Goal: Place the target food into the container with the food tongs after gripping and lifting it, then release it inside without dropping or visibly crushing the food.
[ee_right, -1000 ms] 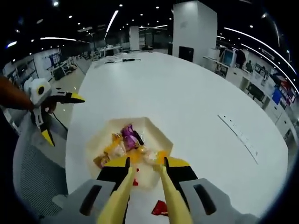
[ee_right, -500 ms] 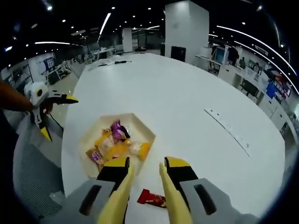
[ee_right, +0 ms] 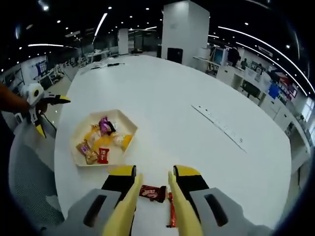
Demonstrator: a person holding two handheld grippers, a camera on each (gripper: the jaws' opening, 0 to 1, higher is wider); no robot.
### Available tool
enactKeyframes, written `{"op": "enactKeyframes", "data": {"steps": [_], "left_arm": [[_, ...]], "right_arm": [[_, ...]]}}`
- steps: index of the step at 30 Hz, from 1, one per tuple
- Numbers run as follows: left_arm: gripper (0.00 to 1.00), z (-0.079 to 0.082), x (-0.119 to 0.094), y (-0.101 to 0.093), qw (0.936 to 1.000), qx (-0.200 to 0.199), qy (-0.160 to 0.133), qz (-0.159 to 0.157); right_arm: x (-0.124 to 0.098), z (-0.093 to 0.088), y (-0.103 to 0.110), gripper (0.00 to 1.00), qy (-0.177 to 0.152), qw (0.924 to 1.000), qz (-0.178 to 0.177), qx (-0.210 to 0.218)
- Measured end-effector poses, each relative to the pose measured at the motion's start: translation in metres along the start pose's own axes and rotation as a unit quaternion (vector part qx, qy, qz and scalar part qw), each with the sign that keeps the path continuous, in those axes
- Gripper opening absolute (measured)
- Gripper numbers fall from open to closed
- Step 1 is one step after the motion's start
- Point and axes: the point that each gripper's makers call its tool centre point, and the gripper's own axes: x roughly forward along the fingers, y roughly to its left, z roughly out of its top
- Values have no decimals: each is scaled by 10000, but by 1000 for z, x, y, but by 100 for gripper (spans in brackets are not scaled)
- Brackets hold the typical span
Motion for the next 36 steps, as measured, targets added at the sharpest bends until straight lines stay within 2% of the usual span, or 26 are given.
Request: {"op": "enactKeyframes", "data": {"steps": [6, 9, 11, 18, 20, 22, 25, 36], "left_arm": [[97, -1, 0, 0, 10000, 15, 9, -3], [96, 0, 0, 0, 10000, 34, 6, 2], [96, -1, 1, 0, 10000, 18, 21, -5], [96, -2, 1, 0, 10000, 31, 54, -22], [96, -2, 1, -1, 10000, 44, 58, -22], [96, -2, 1, 0, 10000, 42, 60, -13], [96, -2, 1, 0, 10000, 42, 65, -6], [96, -4, 2, -1, 9999, 35, 102, -9]], "right_arm": [[-11, -21, -19, 29, 68, 9997, -109, 204], [-14, -27, -25, 29, 43, 9997, -217, 96], [-15, -30, -23, 29, 10, 9997, -106, 237], [-13, -48, -34, 29, 18, 9999, -137, 97], [-12, -49, -32, 29, -91, 9999, -16, 65], [-10, -59, -35, 29, 46, 9999, -73, 69], [-7, -68, -40, 29, 69, 9998, -99, 145], [1, -81, -39, 30, 174, 9993, -1, 323]]}}
